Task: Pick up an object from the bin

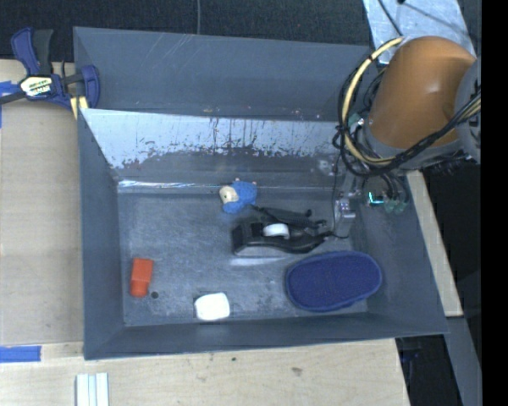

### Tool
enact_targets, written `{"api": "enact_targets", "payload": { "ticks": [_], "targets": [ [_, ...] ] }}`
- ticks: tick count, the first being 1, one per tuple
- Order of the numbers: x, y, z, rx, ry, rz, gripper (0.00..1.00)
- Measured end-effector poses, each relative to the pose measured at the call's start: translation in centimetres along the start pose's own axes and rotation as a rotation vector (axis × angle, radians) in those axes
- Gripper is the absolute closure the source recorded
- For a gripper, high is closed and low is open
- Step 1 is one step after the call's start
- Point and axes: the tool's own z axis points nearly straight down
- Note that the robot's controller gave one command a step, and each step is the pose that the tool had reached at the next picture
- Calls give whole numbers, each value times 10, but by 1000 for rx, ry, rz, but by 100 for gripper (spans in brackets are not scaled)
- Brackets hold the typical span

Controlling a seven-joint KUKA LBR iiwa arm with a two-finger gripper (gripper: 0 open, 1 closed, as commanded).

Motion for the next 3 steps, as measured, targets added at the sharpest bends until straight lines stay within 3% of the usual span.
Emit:
{"api": "enact_targets", "payload": {
  "ticks": [1,2,3],
  "targets": [
    [56,8,110,1,-22,229,0],
    [53,7,105,2,-31,227,100],
    [71,-33,-34,1,-16,230,100]
  ]
}}
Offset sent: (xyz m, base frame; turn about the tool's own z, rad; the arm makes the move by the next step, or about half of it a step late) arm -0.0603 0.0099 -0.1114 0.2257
